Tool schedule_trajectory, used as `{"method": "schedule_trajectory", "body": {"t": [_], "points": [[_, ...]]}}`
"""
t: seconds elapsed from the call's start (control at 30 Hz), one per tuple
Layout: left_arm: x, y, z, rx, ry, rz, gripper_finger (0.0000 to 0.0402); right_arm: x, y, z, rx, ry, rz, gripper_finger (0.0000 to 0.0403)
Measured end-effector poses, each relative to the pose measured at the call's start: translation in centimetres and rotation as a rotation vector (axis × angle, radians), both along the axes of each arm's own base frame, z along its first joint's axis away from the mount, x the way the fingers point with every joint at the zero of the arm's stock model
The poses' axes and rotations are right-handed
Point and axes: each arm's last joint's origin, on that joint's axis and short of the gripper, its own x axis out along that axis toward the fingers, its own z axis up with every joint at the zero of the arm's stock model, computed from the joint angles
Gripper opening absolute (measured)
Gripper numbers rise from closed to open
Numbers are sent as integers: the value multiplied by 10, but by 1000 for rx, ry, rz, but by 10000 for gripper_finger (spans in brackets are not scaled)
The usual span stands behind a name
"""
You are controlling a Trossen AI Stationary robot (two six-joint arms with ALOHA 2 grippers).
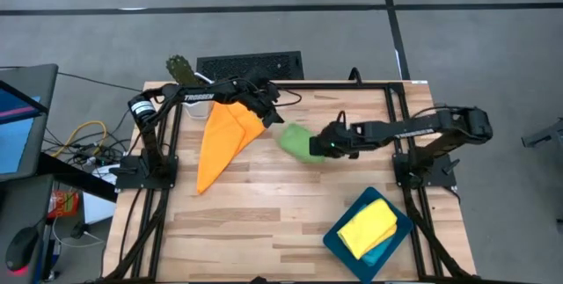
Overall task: Fold microfiber towels
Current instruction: Put the folded green microfiber towel into the blue bin
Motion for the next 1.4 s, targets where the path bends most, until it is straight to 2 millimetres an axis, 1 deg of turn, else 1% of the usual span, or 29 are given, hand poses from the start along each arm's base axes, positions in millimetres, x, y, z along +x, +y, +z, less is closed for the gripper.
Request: {"method": "schedule_trajectory", "body": {"t": [0.2, 0.47, 0.57, 0.8, 0.97, 1.07, 1.23, 1.4], "points": [[-4, -3, -4, -13, 52, -21, 0, -6, 36, 26, 48, -141, 91, 10], [-14, -6, -11, -31, 145, -61, 0, -28, 93, 51, 217, -222, 331, 10], [-15, -7, -11, -37, 157, -64, 0, -41, 115, 56, 280, -212, 391, 10], [-15, -7, -11, -42, 161, -61, 0, -78, 157, 56, 379, -81, 471, 10], [-15, -7, -11, -41, 162, -59, 0, -99, 180, 56, 457, -9, 526, 10], [-15, -7, -11, -47, 165, -53, 0, -108, 191, 57, 487, 1, 568, 10], [-15, -7, -12, -55, 169, -45, 0, -119, 203, 59, 515, -2, 646, 10], [-16, -6, -12, -30, 195, -20, 0, -128, 209, 59, 616, 109, 753, 10]]}}
